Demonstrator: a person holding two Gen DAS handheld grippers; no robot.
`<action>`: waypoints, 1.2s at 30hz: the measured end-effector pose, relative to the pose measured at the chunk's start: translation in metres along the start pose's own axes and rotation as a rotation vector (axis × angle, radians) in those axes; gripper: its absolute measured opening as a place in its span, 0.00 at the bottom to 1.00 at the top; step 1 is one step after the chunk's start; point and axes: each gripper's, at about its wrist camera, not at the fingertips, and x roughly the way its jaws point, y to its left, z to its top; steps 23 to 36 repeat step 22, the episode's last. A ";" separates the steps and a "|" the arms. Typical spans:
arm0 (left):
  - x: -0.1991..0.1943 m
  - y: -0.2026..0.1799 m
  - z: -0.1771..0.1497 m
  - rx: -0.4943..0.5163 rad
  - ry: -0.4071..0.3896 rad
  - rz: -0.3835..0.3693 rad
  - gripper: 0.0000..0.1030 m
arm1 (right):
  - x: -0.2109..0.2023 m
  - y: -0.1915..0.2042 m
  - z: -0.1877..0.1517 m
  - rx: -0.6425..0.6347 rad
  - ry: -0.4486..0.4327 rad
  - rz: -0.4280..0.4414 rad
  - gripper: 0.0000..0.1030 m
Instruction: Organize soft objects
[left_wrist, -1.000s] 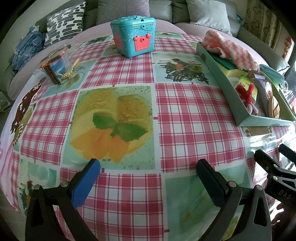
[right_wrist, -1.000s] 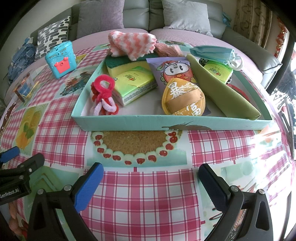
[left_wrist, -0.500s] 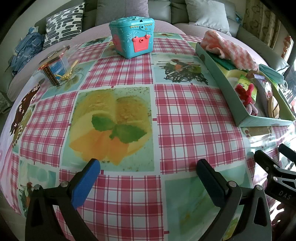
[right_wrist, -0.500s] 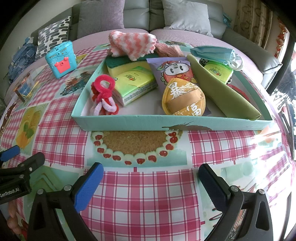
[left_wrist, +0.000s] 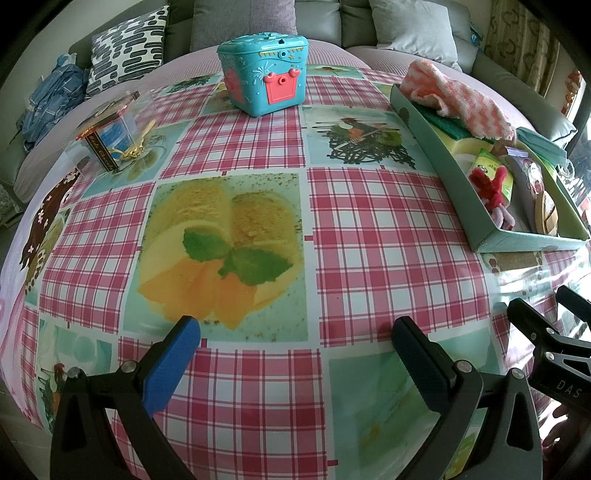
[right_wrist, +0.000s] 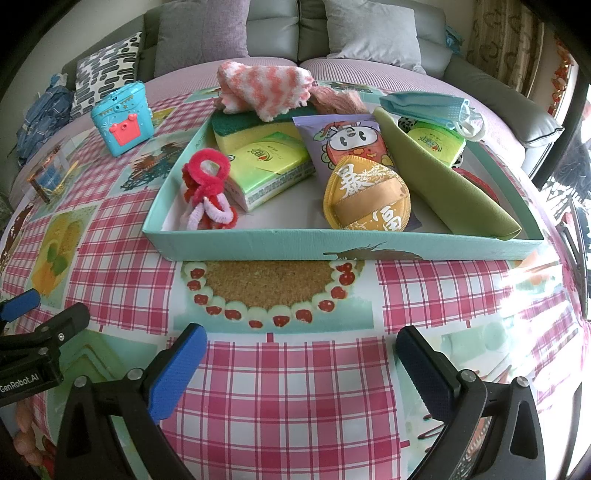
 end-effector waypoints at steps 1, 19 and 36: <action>0.000 0.000 0.000 0.000 0.000 0.000 1.00 | 0.000 0.000 0.000 0.000 0.000 0.000 1.00; 0.001 0.000 0.000 -0.001 -0.001 0.001 1.00 | 0.000 -0.001 0.000 -0.001 -0.001 0.000 1.00; 0.000 0.000 -0.001 -0.002 -0.001 0.001 1.00 | 0.000 0.000 0.000 -0.001 -0.001 -0.001 1.00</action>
